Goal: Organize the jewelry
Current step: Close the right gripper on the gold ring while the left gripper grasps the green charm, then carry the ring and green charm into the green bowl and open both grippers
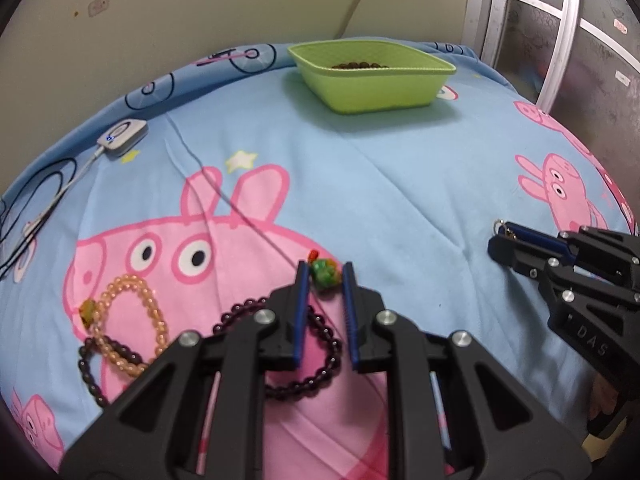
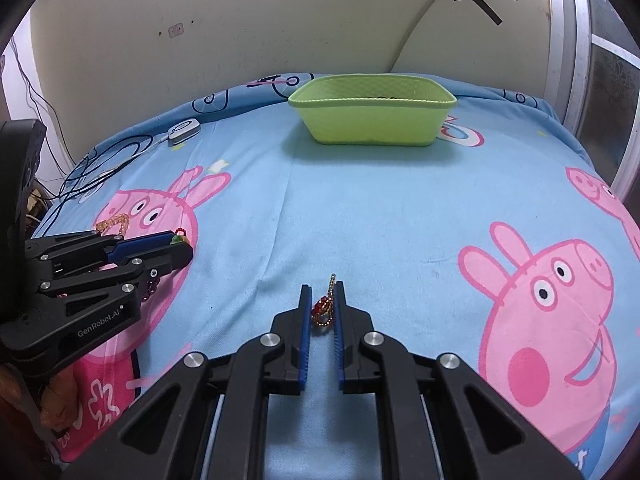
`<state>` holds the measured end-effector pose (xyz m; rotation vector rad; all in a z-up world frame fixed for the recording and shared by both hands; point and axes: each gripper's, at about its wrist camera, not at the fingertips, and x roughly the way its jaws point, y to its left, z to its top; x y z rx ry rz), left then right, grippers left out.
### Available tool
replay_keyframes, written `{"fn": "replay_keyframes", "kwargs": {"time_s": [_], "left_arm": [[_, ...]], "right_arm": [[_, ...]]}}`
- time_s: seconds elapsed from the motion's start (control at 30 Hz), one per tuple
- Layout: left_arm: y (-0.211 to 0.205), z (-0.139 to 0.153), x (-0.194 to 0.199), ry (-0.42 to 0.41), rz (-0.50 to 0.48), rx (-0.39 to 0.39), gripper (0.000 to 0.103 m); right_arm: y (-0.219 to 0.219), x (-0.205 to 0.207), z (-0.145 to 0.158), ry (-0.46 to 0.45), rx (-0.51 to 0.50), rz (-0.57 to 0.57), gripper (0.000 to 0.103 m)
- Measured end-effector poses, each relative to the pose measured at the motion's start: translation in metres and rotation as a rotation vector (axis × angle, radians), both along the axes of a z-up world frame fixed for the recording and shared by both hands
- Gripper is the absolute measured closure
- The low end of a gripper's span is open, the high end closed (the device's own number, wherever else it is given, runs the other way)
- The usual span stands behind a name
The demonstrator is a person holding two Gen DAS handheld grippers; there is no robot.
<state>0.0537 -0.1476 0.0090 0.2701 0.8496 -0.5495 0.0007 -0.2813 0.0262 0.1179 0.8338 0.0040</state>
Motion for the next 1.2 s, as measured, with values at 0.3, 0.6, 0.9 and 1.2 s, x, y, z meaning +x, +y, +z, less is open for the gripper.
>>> {"fn": "replay_keyframes", "kwargs": {"time_s": [0.3,0.6,0.9,1.2], "left_arm": [[0.004,0.000,0.003,0.020,-0.009,-0.028,0.087],[0.006,0.003,0.017,0.077,0.012,-0.076,0.087],[-0.017,0.033,0.030,0.139,-0.025,-0.148,0.087],[-0.076,0.089,0.102,0.167,-0.166,-0.235,0.087]], "right_arm": [[-0.003,-0.002,0.002,-0.006,0.054,0.012,0.103],[-0.028,0.002,0.020,-0.077,0.170,0.045,0.103],[-0.049,0.019,0.036,-0.130,0.206,0.089,0.103],[-0.101,0.074,0.069,-0.247,0.153,0.060,0.103]]}}
